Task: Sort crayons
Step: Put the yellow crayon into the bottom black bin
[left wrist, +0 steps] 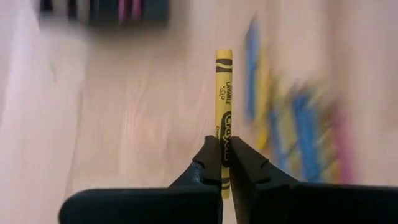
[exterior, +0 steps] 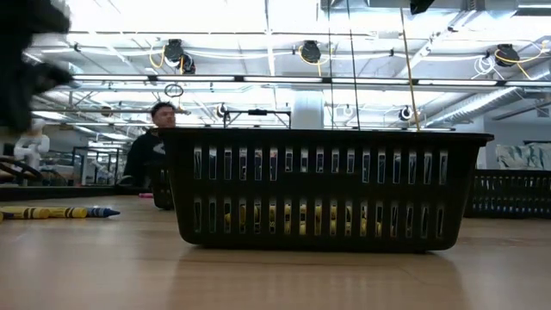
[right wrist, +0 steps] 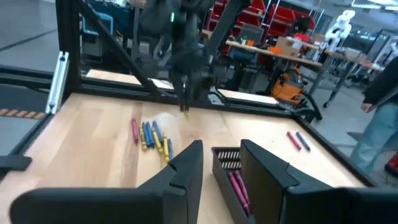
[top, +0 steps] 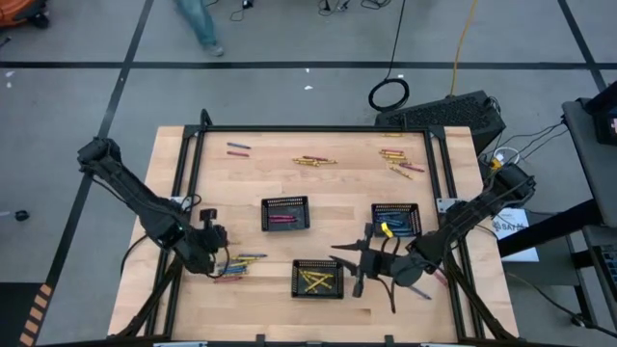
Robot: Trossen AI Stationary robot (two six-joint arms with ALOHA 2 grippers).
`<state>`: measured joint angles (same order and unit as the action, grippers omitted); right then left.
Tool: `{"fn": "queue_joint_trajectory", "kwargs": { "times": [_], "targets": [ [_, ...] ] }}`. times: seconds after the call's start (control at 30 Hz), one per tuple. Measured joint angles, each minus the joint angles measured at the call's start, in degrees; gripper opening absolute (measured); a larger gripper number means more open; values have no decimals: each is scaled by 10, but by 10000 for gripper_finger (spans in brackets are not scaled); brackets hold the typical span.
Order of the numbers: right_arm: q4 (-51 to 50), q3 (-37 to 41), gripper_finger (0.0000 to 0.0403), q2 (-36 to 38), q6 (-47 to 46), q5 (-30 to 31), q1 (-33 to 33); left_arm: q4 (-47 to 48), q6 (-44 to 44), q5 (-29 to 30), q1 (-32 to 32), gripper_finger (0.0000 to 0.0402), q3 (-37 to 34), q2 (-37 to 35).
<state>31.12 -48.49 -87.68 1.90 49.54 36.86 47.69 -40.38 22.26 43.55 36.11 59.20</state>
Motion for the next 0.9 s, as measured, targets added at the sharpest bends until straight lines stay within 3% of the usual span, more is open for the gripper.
{"fn": "queue_joint_trajectory", "kwargs": {
  "times": [0.1,0.27,0.37,0.53,0.7,0.9],
  "targets": [
    [-15,0,93,-1,-22,-1,0,-101,79,32,0,3,24,-5],
    [-13,0,93,0,-32,0,3,-401,292,27,-29,2,20,23],
    [3,0,93,3,-22,1,15,-545,400,-23,-65,2,19,73],
    [7,-16,93,12,10,35,50,-710,475,-189,-166,2,34,184],
    [8,-20,93,29,32,111,94,-695,444,-336,-255,2,124,299],
    [1,-20,93,32,32,181,131,-515,422,-368,-288,1,264,427]
  ]
}}
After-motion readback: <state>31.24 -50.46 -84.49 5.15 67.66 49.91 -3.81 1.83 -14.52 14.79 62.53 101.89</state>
